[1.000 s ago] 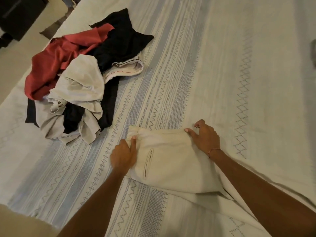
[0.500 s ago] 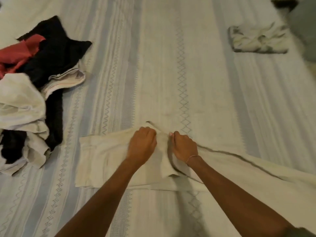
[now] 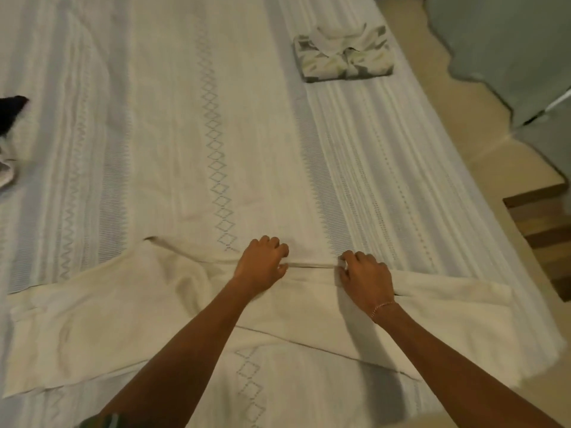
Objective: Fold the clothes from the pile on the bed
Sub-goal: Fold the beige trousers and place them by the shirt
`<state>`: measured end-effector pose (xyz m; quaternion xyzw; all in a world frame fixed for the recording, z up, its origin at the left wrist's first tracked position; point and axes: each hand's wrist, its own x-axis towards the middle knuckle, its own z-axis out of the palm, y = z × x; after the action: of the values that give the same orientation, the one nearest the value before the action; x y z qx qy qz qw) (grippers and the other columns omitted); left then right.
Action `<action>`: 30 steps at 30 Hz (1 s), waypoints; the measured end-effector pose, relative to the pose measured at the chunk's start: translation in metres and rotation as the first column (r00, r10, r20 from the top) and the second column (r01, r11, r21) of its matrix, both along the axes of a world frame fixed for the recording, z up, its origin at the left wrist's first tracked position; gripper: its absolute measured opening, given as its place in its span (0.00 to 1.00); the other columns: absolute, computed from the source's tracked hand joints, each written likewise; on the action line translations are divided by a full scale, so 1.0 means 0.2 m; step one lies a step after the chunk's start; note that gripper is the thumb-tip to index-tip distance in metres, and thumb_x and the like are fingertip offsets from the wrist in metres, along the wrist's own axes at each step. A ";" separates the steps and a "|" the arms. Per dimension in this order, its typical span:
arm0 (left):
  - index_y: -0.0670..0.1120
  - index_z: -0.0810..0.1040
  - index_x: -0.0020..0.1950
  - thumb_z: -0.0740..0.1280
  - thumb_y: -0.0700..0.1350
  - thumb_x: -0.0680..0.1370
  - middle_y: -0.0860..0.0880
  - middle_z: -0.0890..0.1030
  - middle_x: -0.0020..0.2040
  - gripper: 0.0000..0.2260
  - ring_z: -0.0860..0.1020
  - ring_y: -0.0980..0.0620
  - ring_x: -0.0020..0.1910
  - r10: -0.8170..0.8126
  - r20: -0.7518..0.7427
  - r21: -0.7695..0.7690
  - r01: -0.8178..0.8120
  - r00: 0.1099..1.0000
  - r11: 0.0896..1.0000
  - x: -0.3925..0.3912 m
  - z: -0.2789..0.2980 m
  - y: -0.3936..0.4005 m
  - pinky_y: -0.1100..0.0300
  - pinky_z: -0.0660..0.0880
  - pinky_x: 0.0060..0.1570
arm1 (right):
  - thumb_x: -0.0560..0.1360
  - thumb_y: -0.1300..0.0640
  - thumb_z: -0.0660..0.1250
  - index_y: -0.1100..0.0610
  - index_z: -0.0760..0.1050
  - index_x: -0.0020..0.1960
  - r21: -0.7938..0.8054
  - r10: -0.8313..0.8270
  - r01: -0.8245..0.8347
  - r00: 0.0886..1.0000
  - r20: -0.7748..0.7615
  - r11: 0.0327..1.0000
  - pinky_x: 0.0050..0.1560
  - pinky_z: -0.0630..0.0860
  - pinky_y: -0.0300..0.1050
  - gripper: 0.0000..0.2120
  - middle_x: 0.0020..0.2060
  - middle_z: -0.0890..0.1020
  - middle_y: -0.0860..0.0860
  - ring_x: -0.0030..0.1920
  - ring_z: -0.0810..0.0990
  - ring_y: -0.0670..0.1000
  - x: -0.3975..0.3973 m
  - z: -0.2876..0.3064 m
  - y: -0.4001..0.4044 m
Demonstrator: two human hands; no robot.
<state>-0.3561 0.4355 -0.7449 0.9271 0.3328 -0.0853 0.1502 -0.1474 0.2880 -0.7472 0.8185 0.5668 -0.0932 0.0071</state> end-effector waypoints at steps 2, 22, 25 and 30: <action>0.47 0.78 0.61 0.64 0.50 0.80 0.47 0.78 0.54 0.12 0.74 0.45 0.54 -0.036 0.011 0.005 0.036 0.999 0.999 0.16 -0.01 -0.06 0.54 0.64 0.49 | 0.71 0.53 0.72 0.54 0.79 0.44 0.017 0.031 -0.032 0.998 0.058 0.999 0.32 0.66 0.45 0.06 0.35 0.79 0.51 0.34 0.77 0.55 0.15 0.01 -0.08; 0.44 0.80 0.49 0.67 0.46 0.78 0.49 0.80 0.44 0.06 0.77 0.49 0.42 0.083 0.223 -0.174 -0.045 0.971 0.984 1.08 -0.08 -0.36 0.54 0.74 0.39 | 0.72 0.60 0.74 0.52 0.83 0.48 0.003 -0.144 0.150 0.950 -0.276 0.989 0.38 0.72 0.44 0.05 0.42 0.84 0.49 0.42 0.81 0.53 1.29 0.10 -0.39; 0.45 0.79 0.46 0.67 0.49 0.80 0.52 0.77 0.41 0.08 0.75 0.50 0.39 0.139 0.253 -0.256 -0.072 0.958 0.964 1.11 -0.11 -0.32 0.56 0.70 0.37 | 0.77 0.60 0.72 0.52 0.83 0.47 -0.021 -0.147 0.159 0.843 -0.518 0.987 0.40 0.72 0.43 0.04 0.40 0.85 0.50 0.41 0.81 0.52 1.47 0.12 -0.37; 0.46 0.75 0.44 0.60 0.52 0.84 0.53 0.76 0.38 0.14 0.73 0.51 0.35 0.128 0.282 -0.294 -0.041 0.951 0.955 1.13 -0.12 -0.28 0.57 0.65 0.34 | 0.77 0.49 0.72 0.62 0.74 0.37 -0.139 -0.295 0.293 0.600 -0.744 0.946 0.38 0.65 0.46 0.19 0.30 0.70 0.50 0.33 0.69 0.49 1.67 0.14 -0.30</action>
<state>-0.1297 0.3804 -0.7694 0.8826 0.3304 0.0152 0.3340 0.1858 0.2285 -0.7189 0.7864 0.3751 -0.4260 -0.2438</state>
